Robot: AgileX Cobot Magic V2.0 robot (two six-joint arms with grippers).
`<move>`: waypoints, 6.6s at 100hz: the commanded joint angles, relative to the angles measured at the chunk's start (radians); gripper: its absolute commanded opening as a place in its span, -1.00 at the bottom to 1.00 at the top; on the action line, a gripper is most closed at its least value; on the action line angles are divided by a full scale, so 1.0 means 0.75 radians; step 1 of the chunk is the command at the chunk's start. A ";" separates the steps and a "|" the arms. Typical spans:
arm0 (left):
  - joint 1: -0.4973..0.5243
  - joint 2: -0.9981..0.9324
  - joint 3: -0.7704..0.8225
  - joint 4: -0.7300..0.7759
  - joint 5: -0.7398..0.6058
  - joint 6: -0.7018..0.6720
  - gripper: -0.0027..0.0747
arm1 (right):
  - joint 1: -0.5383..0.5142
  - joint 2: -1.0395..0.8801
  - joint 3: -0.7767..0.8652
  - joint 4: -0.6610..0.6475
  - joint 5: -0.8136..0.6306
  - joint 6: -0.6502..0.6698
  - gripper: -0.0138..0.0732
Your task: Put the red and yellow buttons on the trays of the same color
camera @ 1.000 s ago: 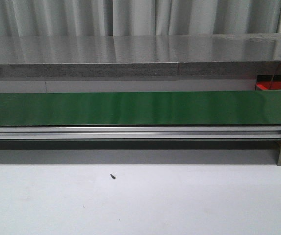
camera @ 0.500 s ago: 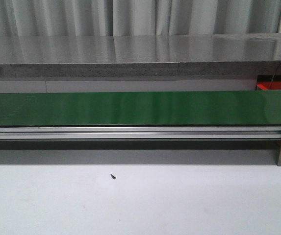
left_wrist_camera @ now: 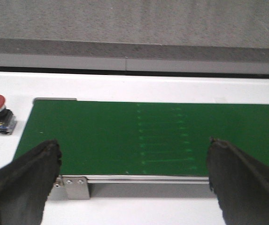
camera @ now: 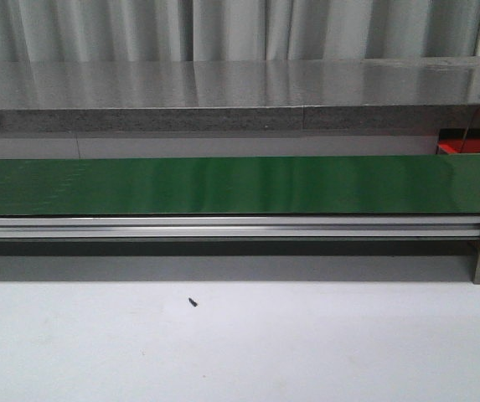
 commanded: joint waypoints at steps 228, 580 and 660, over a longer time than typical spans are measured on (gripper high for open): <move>0.359 1.836 -1.411 0.114 -0.005 -0.103 0.67 | -0.006 -0.013 -0.040 0.027 -0.063 0.000 -0.84; 0.175 1.397 -0.878 0.100 0.185 -0.089 -0.66 | -0.006 -0.013 -0.040 0.027 -0.063 0.000 -0.84; 0.260 1.299 -1.069 0.079 0.030 -0.107 0.65 | -0.006 -0.013 -0.040 0.027 -0.063 0.000 -0.84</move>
